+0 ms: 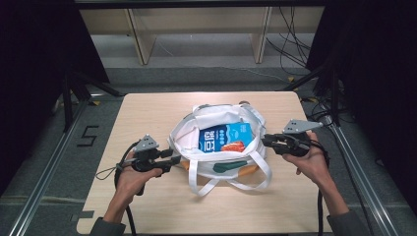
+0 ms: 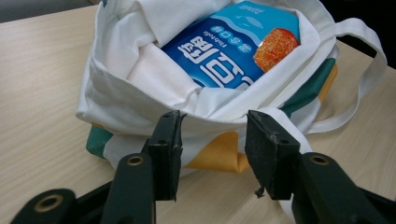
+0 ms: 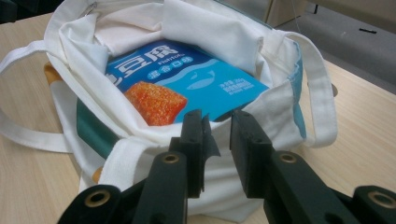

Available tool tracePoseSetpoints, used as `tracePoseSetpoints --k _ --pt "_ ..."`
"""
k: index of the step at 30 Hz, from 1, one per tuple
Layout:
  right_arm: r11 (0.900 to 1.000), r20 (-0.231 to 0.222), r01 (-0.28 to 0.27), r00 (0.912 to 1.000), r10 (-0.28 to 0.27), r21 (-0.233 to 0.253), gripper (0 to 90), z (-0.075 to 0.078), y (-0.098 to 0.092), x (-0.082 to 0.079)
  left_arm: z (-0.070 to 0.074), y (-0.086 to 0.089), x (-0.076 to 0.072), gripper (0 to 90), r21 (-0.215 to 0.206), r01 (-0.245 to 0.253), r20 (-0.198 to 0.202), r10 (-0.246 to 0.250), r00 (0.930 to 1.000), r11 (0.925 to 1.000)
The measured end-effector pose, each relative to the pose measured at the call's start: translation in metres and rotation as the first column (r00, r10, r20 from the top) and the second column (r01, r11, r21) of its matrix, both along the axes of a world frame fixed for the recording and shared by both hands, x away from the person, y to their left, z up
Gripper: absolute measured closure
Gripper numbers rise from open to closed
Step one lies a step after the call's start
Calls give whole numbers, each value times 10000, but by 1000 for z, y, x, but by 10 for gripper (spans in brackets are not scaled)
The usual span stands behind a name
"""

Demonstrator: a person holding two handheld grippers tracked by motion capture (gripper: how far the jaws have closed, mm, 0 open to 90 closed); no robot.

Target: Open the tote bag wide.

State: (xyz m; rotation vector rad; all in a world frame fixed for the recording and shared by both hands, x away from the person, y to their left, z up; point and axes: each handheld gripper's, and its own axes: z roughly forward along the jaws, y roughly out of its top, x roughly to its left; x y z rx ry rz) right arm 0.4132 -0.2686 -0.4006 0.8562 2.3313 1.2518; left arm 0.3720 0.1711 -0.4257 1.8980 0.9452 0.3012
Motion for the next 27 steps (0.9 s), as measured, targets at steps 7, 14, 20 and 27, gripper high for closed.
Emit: tracePoseSetpoints --k 7,14,20,27 --pt "9999 48 109 9999 -109 10 710 -1 -8 -3 2 -4 -3 473 116 165 107 -166 9998 9998" --pt "9996 -176 218 9996 -215 164 695 -1 -10 -8 -2 -3 -3 459 176 -43 23 42 10000 9998" --pt "9999 -7 115 9999 -115 -58 681 -3 -12 -8 -1 0 -5 444 242 -140 15 139 9999 9996" --pt "9992 -379 396 9985 -394 36 623 -7 -14 -15 -5 3 -6 409 268 -157 -10 158 9999 9995"
